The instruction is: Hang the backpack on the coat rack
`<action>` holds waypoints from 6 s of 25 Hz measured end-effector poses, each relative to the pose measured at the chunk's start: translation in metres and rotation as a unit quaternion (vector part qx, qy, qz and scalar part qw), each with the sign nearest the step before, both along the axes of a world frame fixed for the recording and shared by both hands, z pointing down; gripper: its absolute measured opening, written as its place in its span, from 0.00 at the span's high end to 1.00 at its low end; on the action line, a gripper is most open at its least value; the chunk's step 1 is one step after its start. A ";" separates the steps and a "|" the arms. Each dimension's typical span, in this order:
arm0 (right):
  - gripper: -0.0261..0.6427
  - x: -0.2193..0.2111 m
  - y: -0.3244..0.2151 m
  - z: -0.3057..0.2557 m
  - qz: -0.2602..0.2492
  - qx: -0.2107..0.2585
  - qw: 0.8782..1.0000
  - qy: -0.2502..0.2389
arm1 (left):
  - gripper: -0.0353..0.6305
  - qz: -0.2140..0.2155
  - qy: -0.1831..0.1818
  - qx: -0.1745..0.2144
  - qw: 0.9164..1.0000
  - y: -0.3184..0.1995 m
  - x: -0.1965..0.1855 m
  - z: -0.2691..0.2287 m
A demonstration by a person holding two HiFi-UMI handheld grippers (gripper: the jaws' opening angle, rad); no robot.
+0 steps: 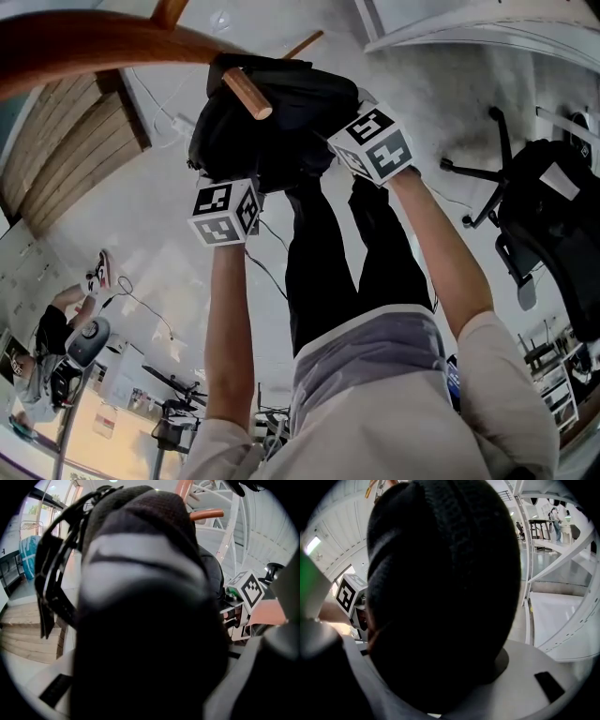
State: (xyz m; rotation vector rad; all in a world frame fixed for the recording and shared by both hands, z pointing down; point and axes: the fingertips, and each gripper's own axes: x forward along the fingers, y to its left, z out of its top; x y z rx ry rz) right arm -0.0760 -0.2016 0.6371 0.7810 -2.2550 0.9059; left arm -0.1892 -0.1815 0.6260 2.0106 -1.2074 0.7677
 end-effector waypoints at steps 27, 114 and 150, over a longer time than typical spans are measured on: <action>0.51 0.010 -0.024 0.018 -0.014 0.014 0.999 0.028 | 0.64 0.040 -0.039 0.024 0.998 -0.025 -0.003 0.027; 0.60 0.069 0.103 -0.162 -0.068 0.040 0.997 -0.008 | 0.70 -0.107 0.034 0.014 0.994 0.127 0.054 -0.130; 0.90 0.115 0.170 -0.303 -0.067 0.115 0.989 -0.063 | 0.92 -0.140 0.065 0.181 0.971 0.186 0.097 -0.282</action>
